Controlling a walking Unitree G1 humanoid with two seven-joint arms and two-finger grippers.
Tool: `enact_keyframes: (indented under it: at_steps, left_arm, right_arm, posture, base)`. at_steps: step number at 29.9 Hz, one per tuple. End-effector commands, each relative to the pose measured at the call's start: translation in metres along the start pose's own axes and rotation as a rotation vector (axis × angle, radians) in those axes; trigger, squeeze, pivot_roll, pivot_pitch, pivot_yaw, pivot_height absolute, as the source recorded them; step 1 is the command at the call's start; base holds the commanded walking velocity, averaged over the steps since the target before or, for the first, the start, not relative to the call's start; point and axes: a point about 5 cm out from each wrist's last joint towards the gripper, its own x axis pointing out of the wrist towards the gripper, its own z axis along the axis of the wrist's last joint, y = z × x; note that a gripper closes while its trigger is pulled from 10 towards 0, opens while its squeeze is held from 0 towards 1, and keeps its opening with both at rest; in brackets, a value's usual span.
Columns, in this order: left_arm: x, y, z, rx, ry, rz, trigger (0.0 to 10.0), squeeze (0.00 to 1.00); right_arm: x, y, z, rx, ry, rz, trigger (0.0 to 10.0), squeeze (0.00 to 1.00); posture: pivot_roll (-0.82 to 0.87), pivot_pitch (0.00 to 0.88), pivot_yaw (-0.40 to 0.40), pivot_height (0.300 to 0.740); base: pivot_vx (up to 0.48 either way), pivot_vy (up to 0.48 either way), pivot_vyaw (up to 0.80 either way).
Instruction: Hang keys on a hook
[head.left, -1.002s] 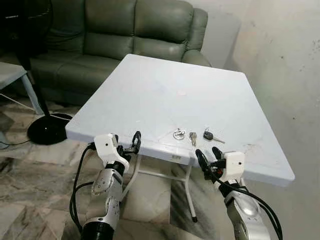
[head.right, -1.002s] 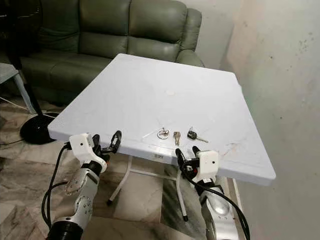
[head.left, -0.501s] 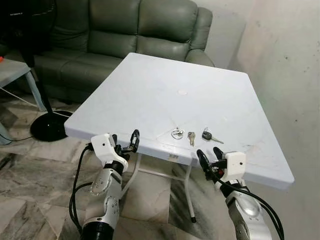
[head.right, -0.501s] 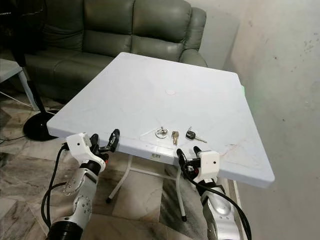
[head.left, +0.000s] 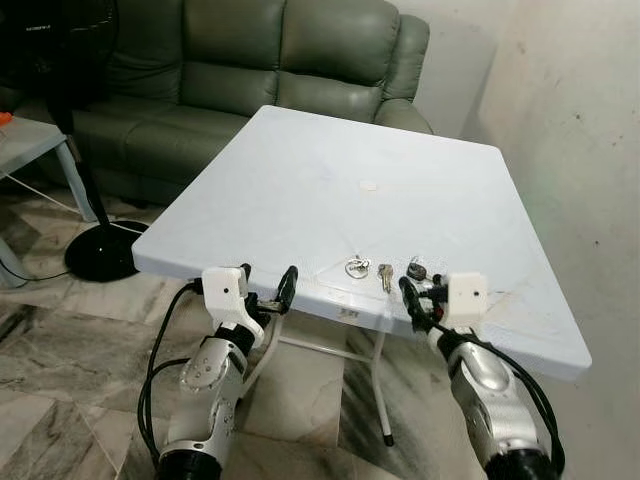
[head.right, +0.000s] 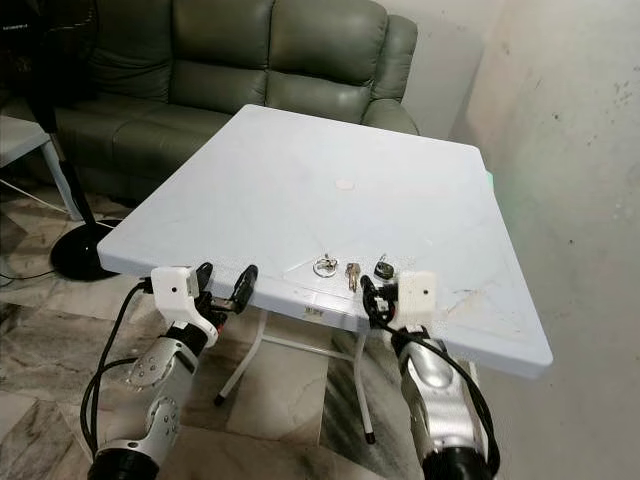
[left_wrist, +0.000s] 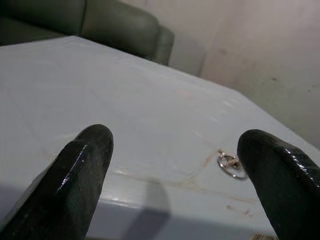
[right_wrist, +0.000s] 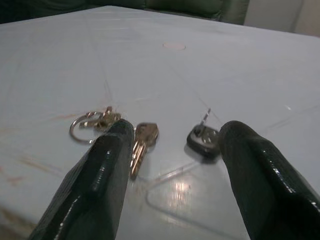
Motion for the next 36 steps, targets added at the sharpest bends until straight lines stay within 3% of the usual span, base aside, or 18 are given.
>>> enact_keyframes:
  at_steps: [1,5,15,26,29,36]
  left_arm:
    - [0.001,-0.007,0.001,0.017,0.01,-0.04,10.0,0.0]
    - [0.0,-0.008,0.0,0.016,0.012,-0.044,10.0,0.0]
    - [-0.009,-0.017,0.001,0.002,0.019,-0.063,10.0,0.0]
    - [-0.025,-0.024,0.003,-0.009,0.043,-0.061,10.0,0.0]
    - [-0.031,-0.028,0.005,-0.013,0.055,-0.076,10.0,0.0]
    - [-0.038,-0.035,0.013,0.001,0.07,-0.138,10.0,0.0]
  right_arm:
    - [0.009,0.003,0.004,-0.01,0.026,-0.026,10.0,0.0]
    - [0.016,0.008,0.008,-0.014,0.036,-0.041,10.0,0.0]
    - [0.037,0.03,0.015,0.09,0.122,-0.143,10.0,0.0]
    - [0.043,0.035,0.015,0.133,0.156,-0.218,10.0,0.0]
    - [0.046,0.038,0.021,0.152,0.124,-0.213,10.0,0.0]
    - [0.05,0.046,0.051,0.166,-0.113,-0.083,10.0,0.0]
  posture:
    - [0.02,0.03,-0.106,0.74]
    - [0.02,0.034,-0.107,0.74]
    - [0.05,0.075,-0.116,0.74]
    - [0.08,0.141,-0.111,0.74]
    - [0.09,0.17,-0.107,0.74]
    - [0.1,0.213,-0.098,0.74]
  base:
    - [0.0,0.0,0.0]
    - [0.0,0.0,0.0]
    - [0.0,0.0,0.0]
    - [0.0,0.0,0.0]
    - [0.0,0.0,0.0]
    - [0.0,0.0,0.0]
